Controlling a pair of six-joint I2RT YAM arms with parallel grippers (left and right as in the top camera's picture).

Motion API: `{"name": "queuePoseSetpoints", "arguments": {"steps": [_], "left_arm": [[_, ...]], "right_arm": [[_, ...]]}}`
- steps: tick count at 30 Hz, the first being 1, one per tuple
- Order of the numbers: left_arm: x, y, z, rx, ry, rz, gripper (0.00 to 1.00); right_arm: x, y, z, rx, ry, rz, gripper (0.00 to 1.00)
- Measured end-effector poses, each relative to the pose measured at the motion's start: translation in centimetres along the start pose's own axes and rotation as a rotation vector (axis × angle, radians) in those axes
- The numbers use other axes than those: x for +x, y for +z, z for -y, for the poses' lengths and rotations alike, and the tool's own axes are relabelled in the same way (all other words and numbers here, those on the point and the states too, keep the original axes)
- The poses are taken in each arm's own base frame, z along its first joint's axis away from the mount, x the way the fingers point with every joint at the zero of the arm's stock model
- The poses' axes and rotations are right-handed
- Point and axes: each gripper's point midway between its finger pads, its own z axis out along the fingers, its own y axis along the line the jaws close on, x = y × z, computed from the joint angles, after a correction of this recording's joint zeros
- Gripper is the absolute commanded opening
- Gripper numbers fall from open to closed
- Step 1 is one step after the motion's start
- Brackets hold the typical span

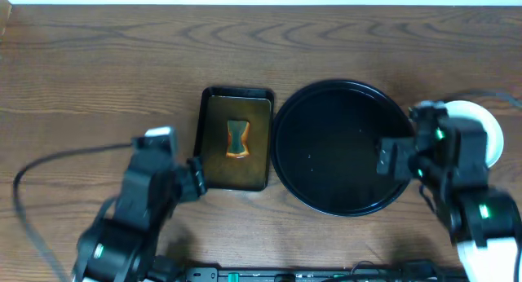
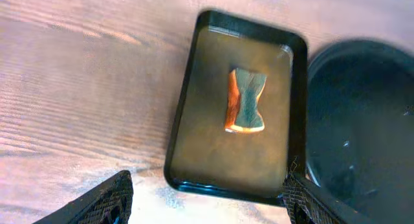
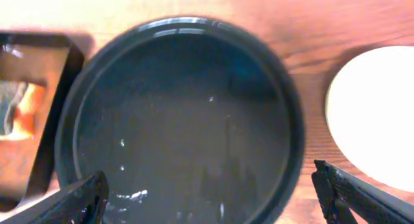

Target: Clean dirty plates on tray and stack at the side

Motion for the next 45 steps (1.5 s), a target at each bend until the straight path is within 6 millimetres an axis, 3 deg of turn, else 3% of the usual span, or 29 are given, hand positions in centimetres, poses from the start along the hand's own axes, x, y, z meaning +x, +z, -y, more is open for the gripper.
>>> {"name": "queuePoseSetpoints", "arguments": {"steps": [5,9,19,26,35,40,45], "left_arm": [[-0.4,-2.4,-0.4,0.038,-0.018,0.113,0.75],[-0.7,-3.1,-0.4,0.051,-0.022,0.145,0.76],[-0.6,-3.0,-0.4,0.051,-0.022,0.144,0.76],[-0.6,-3.0,-0.4,0.051,-0.022,0.144,0.76],[-0.6,-3.0,-0.4,0.051,-0.022,0.144,0.76],[-0.6,-3.0,-0.4,0.05,-0.022,0.144,0.76],[-0.5,-2.9,-0.4,0.049,-0.022,0.141,0.76]], "right_arm": [[1.1,-3.0,0.3,0.009,0.01,0.075,0.99],[2.0,-4.3,0.3,0.01,0.015,0.085,0.99],[5.0,-4.3,0.7,0.023,0.02,-0.031,0.99],[5.8,-4.4,0.8,0.027,0.022,-0.065,0.99],[5.0,-4.9,1.1,0.049,0.019,0.001,0.99],[1.6,-5.3,0.9,0.031,-0.001,0.238,0.99],[0.9,-5.0,0.9,0.012,-0.017,0.443,0.99]]}}
